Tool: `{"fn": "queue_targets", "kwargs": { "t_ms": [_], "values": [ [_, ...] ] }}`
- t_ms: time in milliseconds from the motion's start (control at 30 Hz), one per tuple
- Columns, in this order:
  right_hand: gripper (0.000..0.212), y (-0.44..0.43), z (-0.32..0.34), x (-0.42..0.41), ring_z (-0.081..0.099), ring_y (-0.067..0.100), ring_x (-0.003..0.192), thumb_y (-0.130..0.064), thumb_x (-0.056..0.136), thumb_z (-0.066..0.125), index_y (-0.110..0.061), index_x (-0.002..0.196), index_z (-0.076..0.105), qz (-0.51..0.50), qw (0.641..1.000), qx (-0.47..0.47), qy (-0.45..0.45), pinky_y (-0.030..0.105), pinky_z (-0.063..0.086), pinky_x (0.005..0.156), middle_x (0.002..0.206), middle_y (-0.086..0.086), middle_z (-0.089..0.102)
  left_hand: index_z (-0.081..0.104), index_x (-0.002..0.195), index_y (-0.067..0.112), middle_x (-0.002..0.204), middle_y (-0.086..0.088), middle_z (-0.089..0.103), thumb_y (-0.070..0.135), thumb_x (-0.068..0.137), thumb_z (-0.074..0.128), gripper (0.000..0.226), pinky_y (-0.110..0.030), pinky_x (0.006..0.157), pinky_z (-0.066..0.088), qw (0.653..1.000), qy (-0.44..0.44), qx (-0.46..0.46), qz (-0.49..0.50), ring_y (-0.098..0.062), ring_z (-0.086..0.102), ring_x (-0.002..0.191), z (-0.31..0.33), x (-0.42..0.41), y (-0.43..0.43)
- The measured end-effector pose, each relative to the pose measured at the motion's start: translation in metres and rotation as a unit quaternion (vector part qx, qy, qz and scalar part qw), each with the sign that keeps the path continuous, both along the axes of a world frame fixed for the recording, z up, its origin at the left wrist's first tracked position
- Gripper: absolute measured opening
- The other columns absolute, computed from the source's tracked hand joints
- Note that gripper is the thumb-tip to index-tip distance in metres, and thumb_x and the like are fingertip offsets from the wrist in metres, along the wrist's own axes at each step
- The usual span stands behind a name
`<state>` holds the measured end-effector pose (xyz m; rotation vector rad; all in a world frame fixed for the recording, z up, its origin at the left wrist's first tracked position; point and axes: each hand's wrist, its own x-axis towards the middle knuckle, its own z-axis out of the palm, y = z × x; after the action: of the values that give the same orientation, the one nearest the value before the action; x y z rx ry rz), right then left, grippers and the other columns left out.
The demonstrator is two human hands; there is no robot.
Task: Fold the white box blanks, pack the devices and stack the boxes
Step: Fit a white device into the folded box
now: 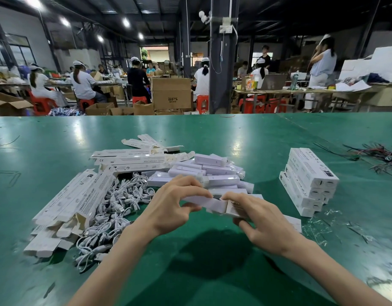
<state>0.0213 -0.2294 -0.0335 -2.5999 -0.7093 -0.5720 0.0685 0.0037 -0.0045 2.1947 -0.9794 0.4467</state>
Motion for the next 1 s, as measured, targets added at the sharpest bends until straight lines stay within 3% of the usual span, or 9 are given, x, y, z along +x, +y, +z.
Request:
{"fn": "queue_targets", "kwargs": {
  "t_ms": [200,333,500,700,867,1000],
  "values": [
    [0.065,0.001,0.001,0.001,0.042,0.000,0.082,-0.011,0.076,0.065,-0.043,0.126,0.036,-0.007,1.000,0.024,0.004,0.022,0.036,0.070,0.104,-0.022,0.057,0.077,0.097,0.019,0.096,0.021,0.059,-0.014,0.068,0.075,0.044,-0.011,0.087,0.037,0.998,-0.020,-0.058,0.002,-0.007,0.046,0.093,-0.002,0.001,-0.002],
    [0.067,0.001,0.001,0.000,0.040,0.003,0.076,-0.008,0.076,0.067,-0.043,0.124,0.035,-0.016,0.999,0.041,-0.003,0.032,0.045,0.069,0.104,-0.013,0.063,0.077,0.095,0.020,0.095,0.016,0.063,-0.018,0.065,0.075,0.048,-0.014,0.085,0.040,0.995,-0.014,-0.098,0.002,-0.011,0.047,0.094,-0.001,0.000,-0.004],
    [0.064,0.001,0.004,-0.001,0.057,0.020,0.088,-0.008,0.078,0.066,-0.040,0.126,0.037,0.003,1.000,0.011,-0.021,0.039,0.050,0.076,0.109,-0.008,0.064,0.076,0.099,0.021,0.098,0.014,0.064,-0.002,0.075,0.077,0.034,-0.020,0.091,0.042,0.996,0.029,-0.079,-0.007,-0.009,0.057,0.099,0.001,-0.003,-0.004],
    [0.062,0.003,0.005,-0.001,0.055,0.014,0.093,-0.012,0.078,0.064,-0.039,0.128,0.037,0.008,1.000,0.004,-0.020,0.029,0.045,0.078,0.109,-0.009,0.063,0.074,0.102,0.022,0.098,0.019,0.060,0.000,0.078,0.075,0.033,-0.017,0.090,0.040,0.998,-0.006,-0.055,0.014,-0.013,0.054,0.098,-0.001,-0.001,-0.004],
    [0.065,-0.002,0.008,-0.001,0.054,0.010,0.094,-0.012,0.079,0.065,-0.043,0.127,0.036,0.008,1.000,0.008,-0.003,0.026,0.044,0.079,0.117,-0.012,0.063,0.073,0.106,0.015,0.099,0.008,0.060,-0.007,0.076,0.073,0.037,-0.017,0.092,0.037,0.998,-0.065,-0.008,0.019,-0.022,0.051,0.099,-0.004,-0.001,-0.008],
    [0.066,0.001,0.008,-0.002,0.052,0.007,0.091,-0.011,0.079,0.064,-0.044,0.129,0.035,0.015,1.000,0.012,0.004,0.022,0.041,0.077,0.113,-0.011,0.063,0.069,0.110,0.017,0.104,0.004,0.060,0.003,0.083,0.071,0.031,-0.025,0.094,0.038,1.000,-0.015,0.004,-0.001,-0.022,0.050,0.103,-0.007,-0.005,-0.013]
  ]
}}
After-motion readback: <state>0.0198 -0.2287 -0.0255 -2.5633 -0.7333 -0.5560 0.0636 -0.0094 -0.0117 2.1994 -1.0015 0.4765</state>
